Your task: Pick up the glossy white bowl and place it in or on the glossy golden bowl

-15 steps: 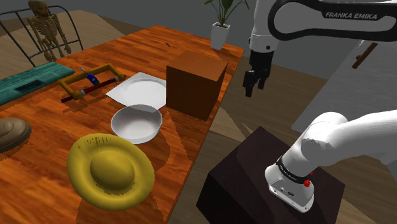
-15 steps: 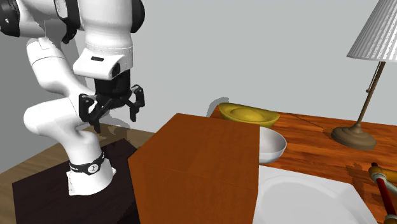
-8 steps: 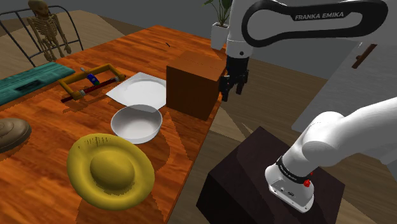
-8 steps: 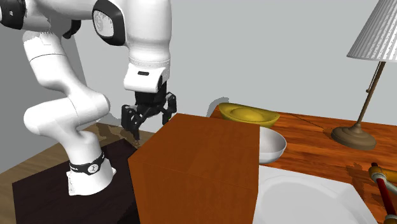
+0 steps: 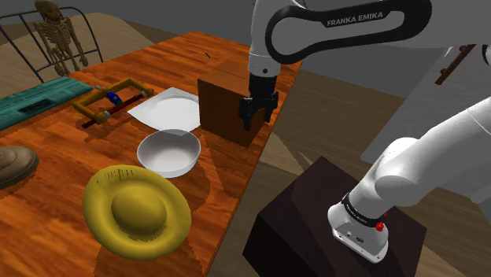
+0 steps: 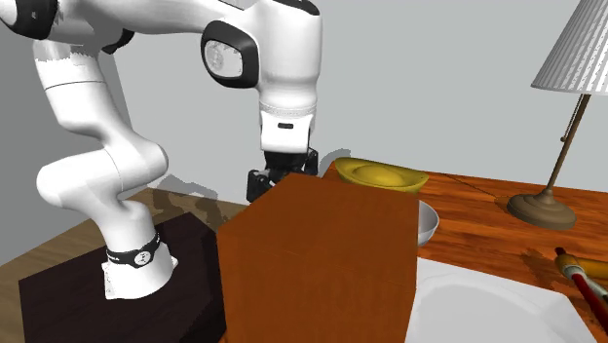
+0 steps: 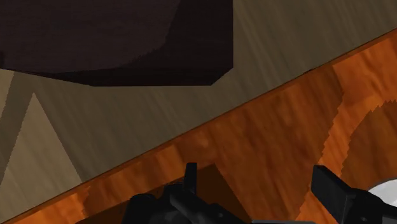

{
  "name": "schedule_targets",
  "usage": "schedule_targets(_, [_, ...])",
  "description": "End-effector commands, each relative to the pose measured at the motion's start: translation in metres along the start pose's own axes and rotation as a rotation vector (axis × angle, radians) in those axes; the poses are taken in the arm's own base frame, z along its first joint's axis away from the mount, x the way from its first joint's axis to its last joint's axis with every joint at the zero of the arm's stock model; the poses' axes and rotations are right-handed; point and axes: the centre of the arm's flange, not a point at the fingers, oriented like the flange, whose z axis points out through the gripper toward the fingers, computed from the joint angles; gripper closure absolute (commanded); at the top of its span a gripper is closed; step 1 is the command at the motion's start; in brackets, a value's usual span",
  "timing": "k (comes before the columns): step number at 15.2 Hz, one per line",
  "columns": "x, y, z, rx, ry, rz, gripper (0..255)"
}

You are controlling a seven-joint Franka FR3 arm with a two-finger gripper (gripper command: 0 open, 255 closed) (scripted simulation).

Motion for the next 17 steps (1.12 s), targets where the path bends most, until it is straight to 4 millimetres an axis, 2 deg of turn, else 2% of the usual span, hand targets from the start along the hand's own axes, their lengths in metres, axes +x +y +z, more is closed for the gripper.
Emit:
schedule_targets(1, [0.022, -0.018, 0.013, 0.019, 0.01, 0.003, 0])
schedule_targets(13, [0.112, -0.128, 0.035, 0.107, 0.046, 0.002, 0])
schedule_targets(17, [0.115, -0.133, 0.051, 0.11, 0.047, 0.002, 0])
